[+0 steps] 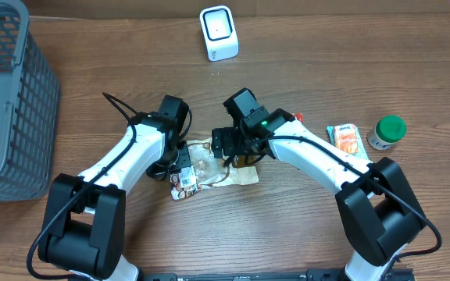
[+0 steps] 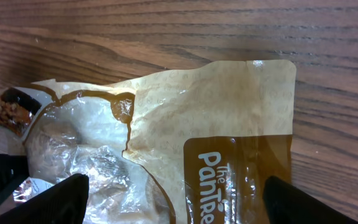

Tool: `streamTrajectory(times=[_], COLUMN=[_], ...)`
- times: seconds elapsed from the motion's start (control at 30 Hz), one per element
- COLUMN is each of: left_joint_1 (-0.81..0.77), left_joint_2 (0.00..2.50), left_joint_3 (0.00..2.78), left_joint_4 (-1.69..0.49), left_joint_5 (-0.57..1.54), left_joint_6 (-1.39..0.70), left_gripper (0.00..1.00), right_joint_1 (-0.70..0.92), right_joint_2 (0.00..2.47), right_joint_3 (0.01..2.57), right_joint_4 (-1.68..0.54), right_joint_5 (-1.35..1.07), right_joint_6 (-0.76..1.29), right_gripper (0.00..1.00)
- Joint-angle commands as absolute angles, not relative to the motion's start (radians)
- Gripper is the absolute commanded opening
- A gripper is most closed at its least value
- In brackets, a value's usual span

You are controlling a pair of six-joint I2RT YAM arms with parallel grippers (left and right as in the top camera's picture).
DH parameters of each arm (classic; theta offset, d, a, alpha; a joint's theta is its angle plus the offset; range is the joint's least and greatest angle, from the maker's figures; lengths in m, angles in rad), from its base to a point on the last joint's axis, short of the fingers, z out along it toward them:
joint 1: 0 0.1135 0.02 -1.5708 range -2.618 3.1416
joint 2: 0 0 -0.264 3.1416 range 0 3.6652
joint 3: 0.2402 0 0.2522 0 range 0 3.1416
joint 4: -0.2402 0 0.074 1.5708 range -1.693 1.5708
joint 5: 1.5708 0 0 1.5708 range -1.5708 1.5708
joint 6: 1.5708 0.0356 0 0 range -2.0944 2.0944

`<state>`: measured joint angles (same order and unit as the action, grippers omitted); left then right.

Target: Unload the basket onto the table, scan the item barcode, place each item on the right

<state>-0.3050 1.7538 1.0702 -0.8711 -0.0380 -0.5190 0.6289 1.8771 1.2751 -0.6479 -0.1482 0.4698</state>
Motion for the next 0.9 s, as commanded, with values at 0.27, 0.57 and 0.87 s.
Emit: streamTrajectory(times=[0.27,0.57,0.87], left_joint_1=[-0.300,-0.302,-0.301], left_joint_2=[1.739,1.739,1.739], left_joint_3=[1.061,1.061,1.071], left_joint_4=[-0.859,-0.854,-0.850], left_joint_5=[-0.032,-0.032,-0.025], left_joint_6=[-0.532,-0.532,-0.525], left_gripper=[0.05,0.06,0.04], right_joint_1=[0.629,0.635,0.647], right_joint_2=[1.958,1.966,1.966], right_joint_3=[1.250,1.250,1.250], right_joint_4=[-0.646,-0.722,-0.725], right_joint_5=[-0.132,-0.133,-0.135], right_joint_6=[0.529,0.578,0.590], right_gripper=[0.90,0.90,0.89])
